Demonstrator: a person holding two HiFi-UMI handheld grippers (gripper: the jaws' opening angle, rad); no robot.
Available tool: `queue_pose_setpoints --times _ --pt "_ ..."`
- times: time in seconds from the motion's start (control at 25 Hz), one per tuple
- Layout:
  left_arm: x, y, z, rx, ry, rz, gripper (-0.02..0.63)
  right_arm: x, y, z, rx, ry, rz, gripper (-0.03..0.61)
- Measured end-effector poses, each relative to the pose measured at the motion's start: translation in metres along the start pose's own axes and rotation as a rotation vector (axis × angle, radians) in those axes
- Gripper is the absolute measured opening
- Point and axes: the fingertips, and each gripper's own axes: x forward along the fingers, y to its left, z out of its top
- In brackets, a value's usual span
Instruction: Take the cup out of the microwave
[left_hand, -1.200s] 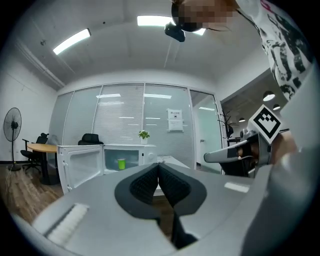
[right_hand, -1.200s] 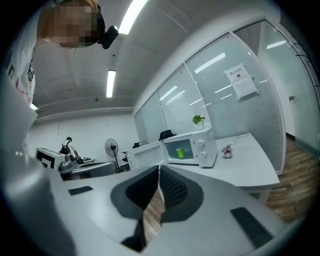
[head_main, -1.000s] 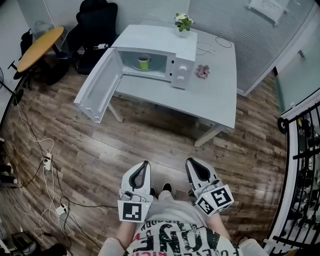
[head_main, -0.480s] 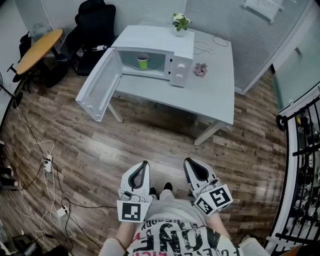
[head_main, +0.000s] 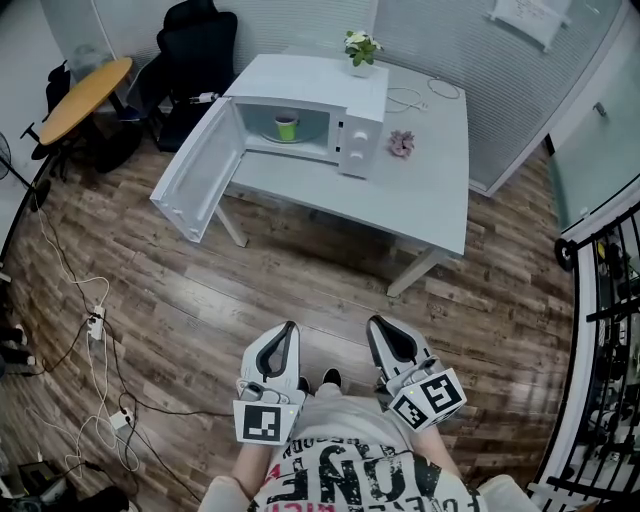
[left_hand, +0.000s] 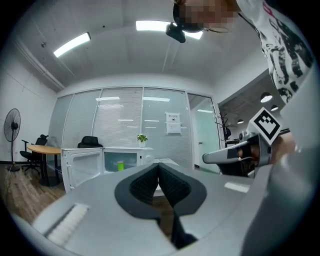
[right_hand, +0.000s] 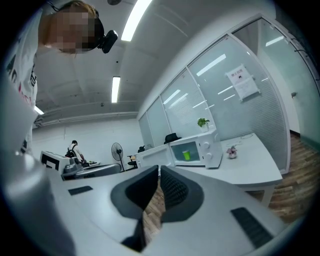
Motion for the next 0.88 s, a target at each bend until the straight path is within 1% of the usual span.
queue_pose_setpoints --times 0.16,0.28,0.52,0.56,0.6,0.64,0.76,0.88 --pt "0.002 -0.007 -0.001 0.012 -0.003 0.005 0.014 -0.005 -0.009 0.001 0.007 -0.006 -0.001 0.021" --pt "0.005 -0.008 -0.001 0.021 0.002 0.009 0.014 -0.011 -0.024 0.006 0.007 -0.017 -0.024 0.021" --pt "0.010 -0.003 0.006 0.013 -0.021 0.023 0.019 -0.015 -0.045 0.018 -0.008 -0.038 -0.065 0.021" --pt "0.013 -0.004 0.007 0.009 -0.023 0.016 0.039 -0.014 -0.046 0.018 -0.007 -0.040 -0.069 0.021" --pt "0.015 -0.005 0.007 0.008 -0.024 0.009 0.076 -0.013 -0.046 0.019 -0.005 -0.040 -0.071 0.021" --pt "0.016 -0.005 0.008 0.011 -0.025 0.002 0.092 -0.012 -0.045 0.018 -0.004 -0.038 -0.071 0.021" --pt "0.019 -0.002 0.008 0.019 -0.023 -0.011 0.092 -0.004 -0.037 0.014 0.000 -0.027 -0.065 0.021" --pt "0.023 0.010 0.004 -0.008 -0.015 -0.017 0.092 0.011 -0.026 0.008 0.004 -0.013 -0.052 0.021"
